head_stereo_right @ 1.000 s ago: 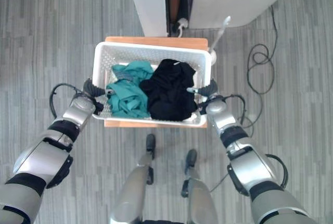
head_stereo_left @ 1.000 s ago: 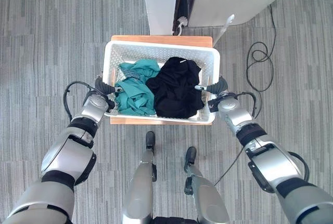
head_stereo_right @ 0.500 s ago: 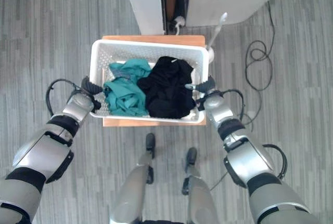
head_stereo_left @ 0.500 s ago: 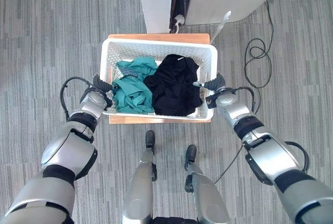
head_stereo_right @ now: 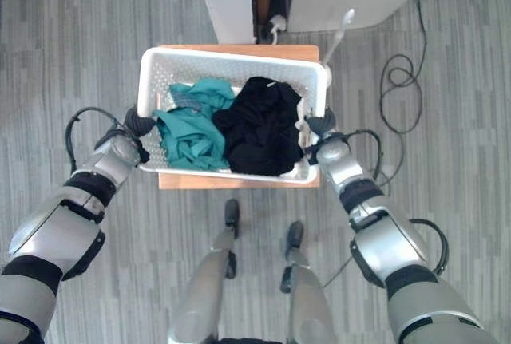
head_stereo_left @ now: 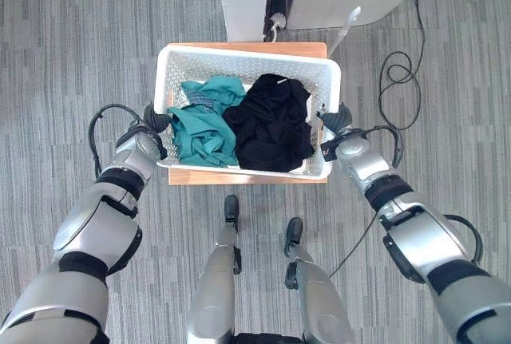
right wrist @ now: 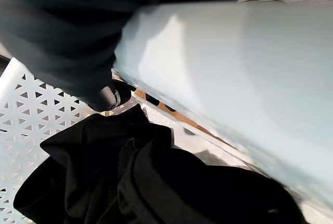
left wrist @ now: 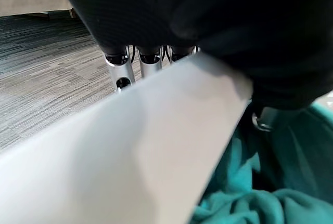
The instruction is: Grab the laundry basket,head to the washer,open it,put in the laundry and shut it.
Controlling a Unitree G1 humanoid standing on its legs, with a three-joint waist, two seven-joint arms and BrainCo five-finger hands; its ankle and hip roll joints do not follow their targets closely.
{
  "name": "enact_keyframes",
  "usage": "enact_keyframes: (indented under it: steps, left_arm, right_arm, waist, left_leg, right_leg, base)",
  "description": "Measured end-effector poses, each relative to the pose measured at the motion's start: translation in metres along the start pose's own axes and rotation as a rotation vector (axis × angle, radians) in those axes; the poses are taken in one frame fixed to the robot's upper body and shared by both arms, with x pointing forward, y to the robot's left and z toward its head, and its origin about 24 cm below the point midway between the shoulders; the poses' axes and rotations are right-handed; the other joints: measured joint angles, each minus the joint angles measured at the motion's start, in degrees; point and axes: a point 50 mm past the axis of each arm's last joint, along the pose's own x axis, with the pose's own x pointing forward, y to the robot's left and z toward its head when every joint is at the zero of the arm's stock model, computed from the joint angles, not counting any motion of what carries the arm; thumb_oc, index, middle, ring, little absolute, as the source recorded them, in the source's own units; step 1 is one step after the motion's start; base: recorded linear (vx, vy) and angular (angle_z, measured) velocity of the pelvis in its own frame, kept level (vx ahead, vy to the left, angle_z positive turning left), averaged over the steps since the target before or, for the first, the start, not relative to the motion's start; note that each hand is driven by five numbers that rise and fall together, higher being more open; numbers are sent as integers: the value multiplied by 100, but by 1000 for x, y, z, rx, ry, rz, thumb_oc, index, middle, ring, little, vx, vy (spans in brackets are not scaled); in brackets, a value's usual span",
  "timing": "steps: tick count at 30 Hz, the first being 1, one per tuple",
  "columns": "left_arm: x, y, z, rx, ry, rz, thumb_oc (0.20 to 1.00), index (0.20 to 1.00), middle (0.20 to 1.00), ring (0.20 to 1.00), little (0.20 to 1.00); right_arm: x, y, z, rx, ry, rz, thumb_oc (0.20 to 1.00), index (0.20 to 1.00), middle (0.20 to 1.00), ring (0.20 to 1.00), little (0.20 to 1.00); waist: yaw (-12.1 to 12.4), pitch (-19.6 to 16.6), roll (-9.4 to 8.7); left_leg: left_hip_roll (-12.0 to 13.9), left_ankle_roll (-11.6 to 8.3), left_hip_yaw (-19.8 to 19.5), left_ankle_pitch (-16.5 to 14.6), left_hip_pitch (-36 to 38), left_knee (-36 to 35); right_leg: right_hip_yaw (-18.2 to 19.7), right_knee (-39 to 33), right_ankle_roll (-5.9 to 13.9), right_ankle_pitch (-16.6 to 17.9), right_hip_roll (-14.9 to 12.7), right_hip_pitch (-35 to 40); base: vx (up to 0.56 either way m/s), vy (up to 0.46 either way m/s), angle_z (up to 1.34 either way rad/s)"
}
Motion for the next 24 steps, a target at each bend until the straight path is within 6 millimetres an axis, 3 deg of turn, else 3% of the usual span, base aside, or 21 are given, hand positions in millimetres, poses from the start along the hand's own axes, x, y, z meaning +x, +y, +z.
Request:
enact_keyframes:
  steps: [7, 13, 14, 17, 19, 21, 22, 23, 24]
  left_arm:
    - [-6, -11, 0, -6, -30, -31, 200, 200, 200, 200, 200]
    - [-25, -34, 13, -27, -171, -94, 200, 200, 200, 200, 200]
    - [-34, -43, 20, -17, -230, -114, 200, 200, 200, 200, 200]
    - [-40, -49, 26, -25, -275, -130, 200, 200, 200, 200, 200]
    - [-46, -61, 29, -21, -300, -173, 200, 200, 200, 200, 200]
    - [-48, -65, 30, -25, -301, -196, 200, 200, 200, 200, 200]
    - [-47, -63, 32, -22, -314, -193, 200, 200, 200, 200, 200]
    - [-47, -62, 33, -20, -320, -190, 200, 200, 200, 200, 200]
    - [-47, -60, 30, -18, -320, -200, 200, 200, 200, 200, 200]
  right_arm:
    - [-4, -5, -14, 5, 29, -9, 200, 200, 200, 200, 200]
    - [-27, -19, -67, 84, 110, -27, 200, 200, 200, 200, 200]
    - [-40, -27, -88, 121, 138, -46, 200, 200, 200, 200, 200]
    - [-52, -33, -103, 113, 155, -53, 200, 200, 200, 200, 200]
    - [-63, -44, -111, 121, 146, -72, 200, 200, 200, 200, 200]
    - [-64, -49, -114, 92, 150, -73, 200, 200, 200, 200, 200]
    - [-66, -51, -115, 80, 149, -68, 200, 200, 200, 200, 200]
    - [-68, -52, -114, 84, 137, -65, 200, 200, 200, 200, 200]
    - [-73, -49, -116, 80, 132, -47, 200, 200, 200, 200, 200]
  waist:
    - [11, 0, -1]
    - [41, 1, 1]
    - [1, 0, 1]
    - [-208, -7, 7]
    - [-351, -4, 14]
    - [-410, -12, 29]
    - [-515, -12, 30]
    - [-517, -11, 31]
    - [-388, -8, 39]
  left_leg:
    - [-38, 19, -34, 11, 110, 0]
    - [-154, 44, -63, -7, 443, -31]
    - [-243, 137, -56, -81, 615, -20]
    - [-395, 217, -13, -158, 688, 33]
    - [-563, 420, 232, -282, 789, 205]
    - [-655, 535, 535, -368, 926, 206]
    - [-694, 600, 696, -412, 943, 288]
    - [-689, 666, 819, -459, 951, 347]
    - [-541, 811, 1266, -561, 1119, 375]
  right_leg:
    - [-59, 2, 18, -15, -36, 134]
    - [-123, 10, 71, -70, -144, 488]
    - [-116, 81, 134, -154, -244, 626]
    - [-86, 344, 199, -285, -414, 599]
    - [82, 711, 330, -397, -680, 460]
    - [15, 894, 361, -417, -907, 402]
    - [14, 833, 420, -296, -977, 388]
    - [-81, 809, 395, -185, -1002, 355]
    - [-692, 808, 116, 79, -1003, 399]
  base:
    - [15, 20, 4]
    - [18, 101, 7]
    - [-2, 173, 7]
    - [-34, 262, 0]
    - [-80, 245, -36]
    - [-124, 200, -66]
    - [-131, 238, -62]
    - [-107, 216, -118]
    - [-116, 174, -142]
